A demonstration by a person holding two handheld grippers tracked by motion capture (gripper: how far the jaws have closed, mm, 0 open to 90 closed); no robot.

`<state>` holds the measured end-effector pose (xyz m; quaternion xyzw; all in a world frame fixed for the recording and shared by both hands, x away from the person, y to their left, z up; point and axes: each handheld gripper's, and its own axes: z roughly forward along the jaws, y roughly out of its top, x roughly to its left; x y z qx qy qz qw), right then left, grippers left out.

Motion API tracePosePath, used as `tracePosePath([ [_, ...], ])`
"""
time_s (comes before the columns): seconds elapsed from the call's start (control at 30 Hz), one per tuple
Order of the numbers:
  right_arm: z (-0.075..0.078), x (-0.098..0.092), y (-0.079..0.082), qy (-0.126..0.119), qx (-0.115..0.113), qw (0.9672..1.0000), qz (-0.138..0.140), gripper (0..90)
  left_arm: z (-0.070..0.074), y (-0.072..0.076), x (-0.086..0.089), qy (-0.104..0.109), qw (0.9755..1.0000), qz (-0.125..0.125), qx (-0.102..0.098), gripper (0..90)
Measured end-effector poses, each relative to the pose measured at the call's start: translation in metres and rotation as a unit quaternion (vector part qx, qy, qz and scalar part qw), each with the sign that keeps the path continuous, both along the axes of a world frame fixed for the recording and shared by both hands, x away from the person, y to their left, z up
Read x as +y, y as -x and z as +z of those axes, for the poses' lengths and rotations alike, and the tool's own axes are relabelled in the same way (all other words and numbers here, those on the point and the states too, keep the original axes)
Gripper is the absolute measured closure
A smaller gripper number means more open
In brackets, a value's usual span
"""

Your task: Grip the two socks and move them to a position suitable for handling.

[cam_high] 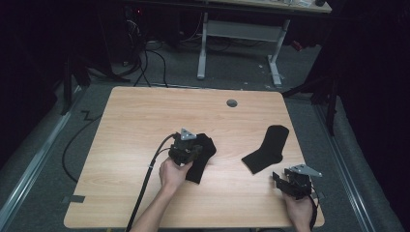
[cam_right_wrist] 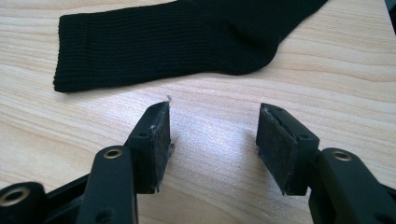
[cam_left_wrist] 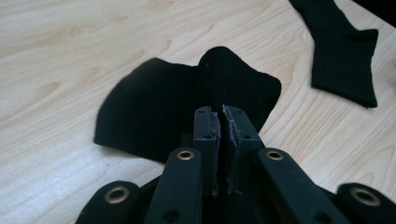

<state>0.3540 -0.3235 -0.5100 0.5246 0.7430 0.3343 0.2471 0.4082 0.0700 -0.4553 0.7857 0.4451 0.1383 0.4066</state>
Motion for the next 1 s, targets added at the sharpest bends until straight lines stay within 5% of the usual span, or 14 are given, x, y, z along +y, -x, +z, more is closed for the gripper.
tracePosePath([
  [0.33, 0.000, 0.000, 0.000, -0.001, 0.000, 1.0000, 0.001, 45.2, -0.023, 0.000, -0.005, -0.025, 0.9994, 0.002, 0.023, 80.0],
  [0.7, 0.000, 0.000, -0.001, -0.007, 0.001, 1.0000, 0.006, 45.0, -0.026, 0.000, -0.005, -0.025, 0.9993, 0.000, 0.028, 70.9],
  [1.0, 0.002, -0.002, 0.000, -0.015, -0.016, 0.9997, 0.012, 60.9, -0.019, 0.013, 0.006, -0.029, 0.9995, -0.002, 0.010, 64.5],
])
